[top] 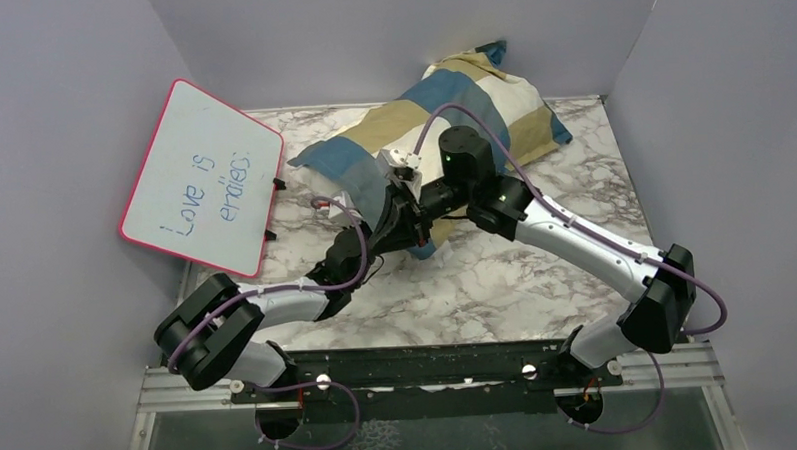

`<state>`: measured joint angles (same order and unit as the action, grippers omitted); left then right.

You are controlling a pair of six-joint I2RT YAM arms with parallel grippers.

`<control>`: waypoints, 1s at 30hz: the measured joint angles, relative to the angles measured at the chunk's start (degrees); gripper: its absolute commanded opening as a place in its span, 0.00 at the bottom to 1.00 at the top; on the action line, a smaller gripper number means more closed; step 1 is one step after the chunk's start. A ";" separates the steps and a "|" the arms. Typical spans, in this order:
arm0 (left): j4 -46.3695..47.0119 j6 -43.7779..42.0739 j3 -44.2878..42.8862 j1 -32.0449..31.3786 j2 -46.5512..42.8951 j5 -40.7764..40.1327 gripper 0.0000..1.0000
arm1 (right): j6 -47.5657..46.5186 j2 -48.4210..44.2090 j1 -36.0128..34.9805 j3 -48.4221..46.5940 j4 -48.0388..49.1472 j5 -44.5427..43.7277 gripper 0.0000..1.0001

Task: Put the pillow into the pillowcase
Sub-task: Stuff the pillow into the pillowcase.

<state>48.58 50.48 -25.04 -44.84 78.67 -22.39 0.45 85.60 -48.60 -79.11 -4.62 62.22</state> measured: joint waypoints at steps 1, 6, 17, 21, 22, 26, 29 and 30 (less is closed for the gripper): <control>0.00 0.15 -0.13 -0.28 0.68 -0.66 0.00 | 0.02 0.00 -0.39 0.04 0.42 1.70 0.00; -0.61 0.57 -0.61 -0.76 1.99 -1.88 0.19 | -0.83 -2.58 -0.63 3.32 -0.44 -1.95 0.29; -11.43 0.81 6.56 -0.66 -13.46 -1.33 0.67 | -1.77 1.73 -1.18 -7.32 -6.82 -51.25 0.67; -26.38 2.01 6.05 -0.66 -24.02 -3.58 0.72 | 0.02 10.01 -1.16 -11.78 -10.82 -63.65 0.68; -29.53 2.03 5.79 -0.66 -26.18 -4.09 0.73 | 0.50 10.86 -1.11 -11.72 -12.13 -65.29 0.68; -43.28 3.45 5.22 -0.57 -35.67 -7.23 0.66 | -0.26 11.89 -1.09 -12.02 -13.66 -66.14 0.72; -49.70 3.72 5.22 0.11 -41.90 -9.11 0.64 | -1.84 15.98 -1.16 -18.95 -15.39 -66.03 0.76; -51.80 3.50 5.18 0.85 -44.06 -9.51 0.64 | -2.38 18.47 -1.33 -22.71 -15.45 -65.99 0.77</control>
<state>-3.22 53.98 -19.86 -43.99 34.61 -31.90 -1.93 104.07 -49.93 -101.82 -20.08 -3.77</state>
